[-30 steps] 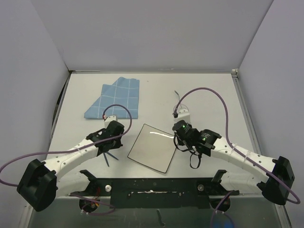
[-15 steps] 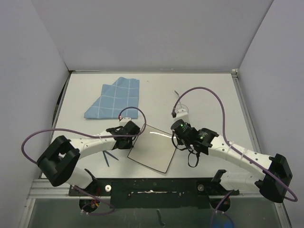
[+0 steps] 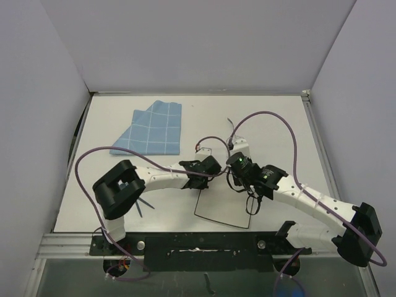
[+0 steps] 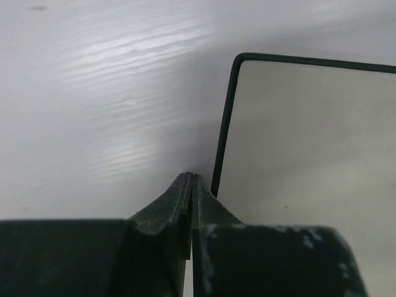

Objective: Set the dinner table for one person
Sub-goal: Move the plate to the center of the board.

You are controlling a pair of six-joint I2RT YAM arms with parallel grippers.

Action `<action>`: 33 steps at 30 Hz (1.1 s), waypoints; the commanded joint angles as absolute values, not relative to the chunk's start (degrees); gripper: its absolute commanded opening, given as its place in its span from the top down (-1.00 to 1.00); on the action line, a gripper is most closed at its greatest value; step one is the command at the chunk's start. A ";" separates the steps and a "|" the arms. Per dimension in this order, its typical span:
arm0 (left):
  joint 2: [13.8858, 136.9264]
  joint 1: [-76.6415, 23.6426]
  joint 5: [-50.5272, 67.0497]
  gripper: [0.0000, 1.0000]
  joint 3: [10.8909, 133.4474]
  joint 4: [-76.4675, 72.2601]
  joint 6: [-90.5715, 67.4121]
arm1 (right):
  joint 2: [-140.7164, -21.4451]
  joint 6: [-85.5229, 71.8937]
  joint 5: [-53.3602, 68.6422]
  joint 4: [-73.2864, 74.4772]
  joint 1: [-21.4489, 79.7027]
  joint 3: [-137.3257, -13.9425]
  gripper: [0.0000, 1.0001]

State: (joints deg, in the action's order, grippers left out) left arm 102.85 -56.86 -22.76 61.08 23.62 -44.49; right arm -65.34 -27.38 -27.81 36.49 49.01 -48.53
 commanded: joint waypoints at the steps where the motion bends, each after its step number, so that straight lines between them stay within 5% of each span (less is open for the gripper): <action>1: 111.49 -61.14 -19.53 1.00 69.60 22.27 -44.38 | -62.20 -26.51 -28.01 34.87 47.47 -50.35 1.00; 18: 116.85 -62.53 -19.59 1.00 84.09 24.69 -39.63 | -58.79 -24.60 -25.72 37.43 43.12 -51.32 1.00; 33: 88.77 -59.41 -40.45 1.00 68.89 39.18 -45.24 | -62.56 -30.92 -16.39 34.69 49.47 -48.53 1.00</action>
